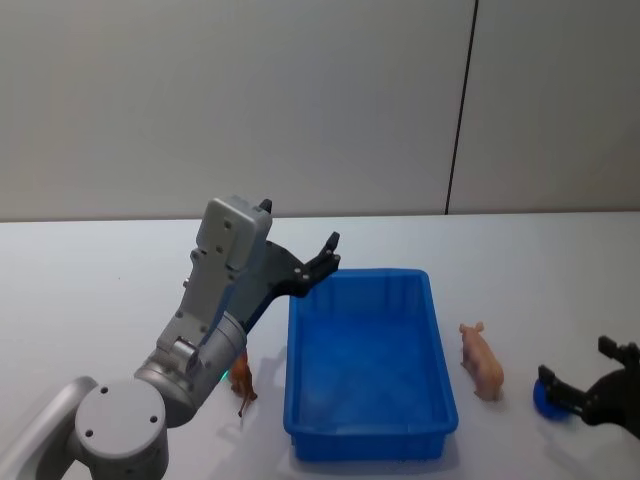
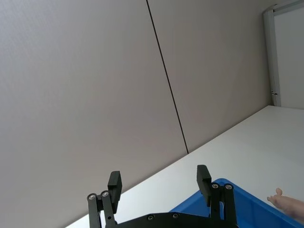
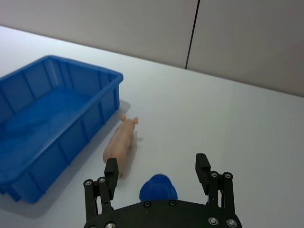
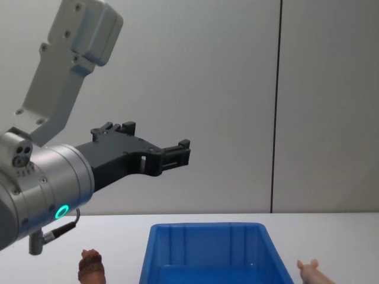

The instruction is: Pick up the two dolls from the table and place them into the box.

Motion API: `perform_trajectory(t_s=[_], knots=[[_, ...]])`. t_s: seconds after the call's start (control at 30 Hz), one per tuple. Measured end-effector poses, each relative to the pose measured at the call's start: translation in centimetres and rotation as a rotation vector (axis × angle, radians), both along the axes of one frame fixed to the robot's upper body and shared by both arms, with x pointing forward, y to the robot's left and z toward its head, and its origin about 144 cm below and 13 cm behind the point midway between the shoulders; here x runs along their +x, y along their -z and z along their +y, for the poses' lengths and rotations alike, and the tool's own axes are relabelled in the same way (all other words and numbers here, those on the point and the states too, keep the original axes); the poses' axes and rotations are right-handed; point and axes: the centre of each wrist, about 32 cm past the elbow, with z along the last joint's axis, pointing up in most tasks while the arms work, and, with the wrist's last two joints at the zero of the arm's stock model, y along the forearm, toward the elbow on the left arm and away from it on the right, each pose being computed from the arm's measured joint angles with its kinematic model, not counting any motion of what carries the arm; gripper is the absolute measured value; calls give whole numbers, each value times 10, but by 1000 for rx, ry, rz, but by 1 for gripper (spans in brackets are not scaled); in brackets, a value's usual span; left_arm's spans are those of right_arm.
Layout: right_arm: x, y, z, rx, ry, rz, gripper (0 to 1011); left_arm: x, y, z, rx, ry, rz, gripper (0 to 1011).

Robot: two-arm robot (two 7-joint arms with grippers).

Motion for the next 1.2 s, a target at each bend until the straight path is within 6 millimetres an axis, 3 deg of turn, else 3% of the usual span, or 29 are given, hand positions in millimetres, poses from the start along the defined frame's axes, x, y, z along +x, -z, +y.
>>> perform_trajectory(t_s=[0.9, 1.2], knots=[[2, 27, 0, -30, 2, 116, 1001, 0, 0, 0, 0, 0, 0, 1001], [8, 30, 1, -23, 9, 132, 785, 0, 0, 0, 0, 0, 0, 1001]])
